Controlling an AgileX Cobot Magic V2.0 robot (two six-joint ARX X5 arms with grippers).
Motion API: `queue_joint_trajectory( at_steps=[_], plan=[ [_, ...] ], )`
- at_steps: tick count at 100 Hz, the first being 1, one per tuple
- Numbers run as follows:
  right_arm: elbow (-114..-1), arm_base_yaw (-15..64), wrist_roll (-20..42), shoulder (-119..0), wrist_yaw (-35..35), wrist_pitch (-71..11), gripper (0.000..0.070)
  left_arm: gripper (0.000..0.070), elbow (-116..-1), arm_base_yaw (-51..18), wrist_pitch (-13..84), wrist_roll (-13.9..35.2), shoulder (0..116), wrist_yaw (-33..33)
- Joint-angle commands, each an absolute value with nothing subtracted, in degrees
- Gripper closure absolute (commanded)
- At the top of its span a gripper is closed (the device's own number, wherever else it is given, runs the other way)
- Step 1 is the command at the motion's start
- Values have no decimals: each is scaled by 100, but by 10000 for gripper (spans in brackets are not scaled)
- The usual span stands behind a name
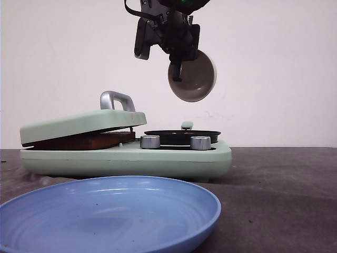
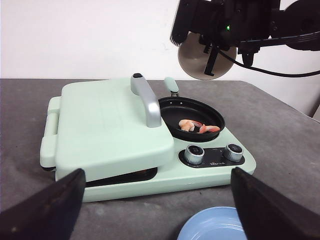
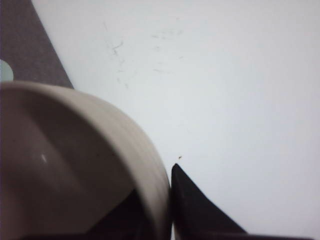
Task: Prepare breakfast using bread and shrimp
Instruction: 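Tilt the bowl with the right gripper to pour shrimp into the pan, then carry the empty bowl back and lower it to the table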
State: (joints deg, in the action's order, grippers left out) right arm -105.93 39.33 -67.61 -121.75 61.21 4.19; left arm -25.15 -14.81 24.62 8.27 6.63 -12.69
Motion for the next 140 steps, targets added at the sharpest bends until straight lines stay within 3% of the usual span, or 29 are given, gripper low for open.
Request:
queue_joint_trajectory(
  at_steps=[1, 23, 37, 59, 82, 93, 108, 140],
  plan=[
    [-10766, 3959, -6471, -12241, 6149, 530, 700, 185, -2510, -1503, 2403, 753, 657, -1313],
    [-10770, 3907, -5516, -12101, 6080, 272, 695, 185, -2510, -1500, 2394, 755, 657, -1310],
    [-10770, 3771, -4735, -11913, 5852, -316, 695, 185, -2510, -1500, 2403, 755, 657, -1310],
    [-10770, 3361, -2895, -11382, 5155, -1667, 694, 185, -2510, -1500, 2416, 755, 657, -1308],
    [-10770, 2676, -781, -10827, 3920, -3164, 695, 186, -2510, -1500, 2423, 760, 659, -1306],
    [-10770, 2316, -49, -10645, 3245, -3706, 695, 186, -2510, -1500, 2445, 760, 659, -1306],
    [-10770, 1861, 567, -10466, 2351, -4244, 695, 186, -2510, -1500, 2458, 845, 659, -1306],
    [-10770, 1177, 1299, -10370, 676, -5009, 695, 188, -2510, -1500, 2462, 869, 663, -991]
  ],
)
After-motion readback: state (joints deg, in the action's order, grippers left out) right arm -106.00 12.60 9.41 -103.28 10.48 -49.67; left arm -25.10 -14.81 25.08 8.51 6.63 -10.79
